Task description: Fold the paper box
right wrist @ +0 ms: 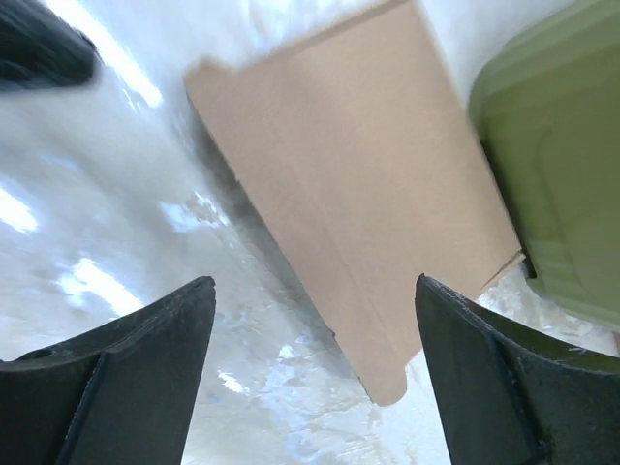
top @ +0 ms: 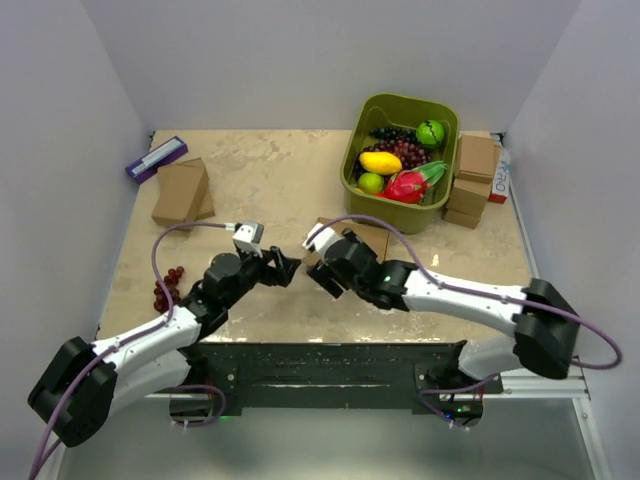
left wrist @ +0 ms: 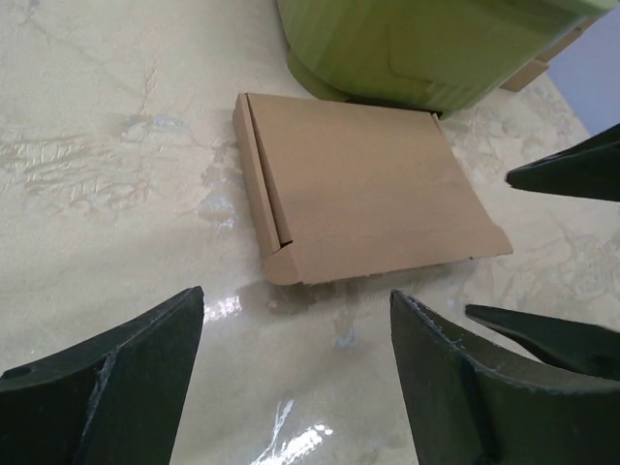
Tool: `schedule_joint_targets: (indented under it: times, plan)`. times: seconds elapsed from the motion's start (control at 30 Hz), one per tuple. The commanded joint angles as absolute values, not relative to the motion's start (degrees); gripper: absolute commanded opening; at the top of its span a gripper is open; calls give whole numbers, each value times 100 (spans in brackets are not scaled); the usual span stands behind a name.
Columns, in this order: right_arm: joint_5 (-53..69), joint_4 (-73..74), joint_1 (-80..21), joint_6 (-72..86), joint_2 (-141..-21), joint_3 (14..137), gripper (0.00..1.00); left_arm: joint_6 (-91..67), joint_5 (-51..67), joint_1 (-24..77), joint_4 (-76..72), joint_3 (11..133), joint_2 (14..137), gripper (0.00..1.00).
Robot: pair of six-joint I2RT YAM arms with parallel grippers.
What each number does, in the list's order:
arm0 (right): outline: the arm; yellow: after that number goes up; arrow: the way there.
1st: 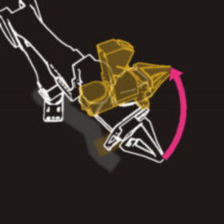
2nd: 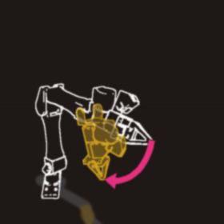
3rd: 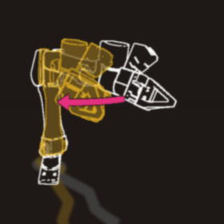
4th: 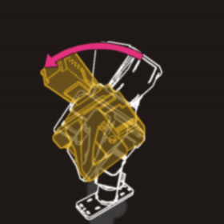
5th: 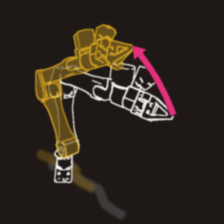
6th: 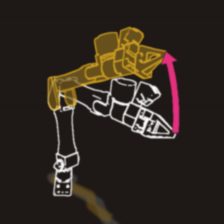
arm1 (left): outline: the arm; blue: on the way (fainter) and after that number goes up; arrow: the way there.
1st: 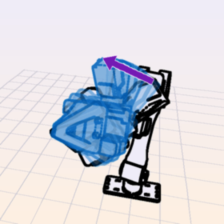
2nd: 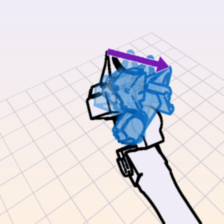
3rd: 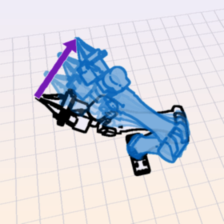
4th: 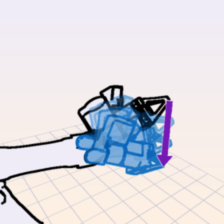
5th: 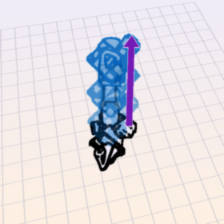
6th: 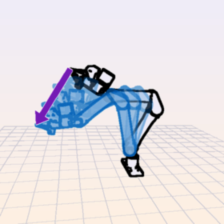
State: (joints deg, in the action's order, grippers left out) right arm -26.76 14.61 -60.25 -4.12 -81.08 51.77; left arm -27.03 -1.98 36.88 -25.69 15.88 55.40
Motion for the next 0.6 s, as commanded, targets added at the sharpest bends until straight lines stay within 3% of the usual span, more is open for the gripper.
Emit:
schedule_joint_targets:
  times: [0.0,0.33,0.57]
  plan:
    - [-1787,1582,-5214,771,-7183,5195,87,-3041,316,3542,-2900,2047,6054,83]
    - [-353,1477,-2709,2557,-7277,4563,82,-3076,1028,3314,-4034,2618,7934,79]
    - [254,784,-2119,3075,-7356,3921,80,-2883,1107,3252,-4333,2830,8735,70]
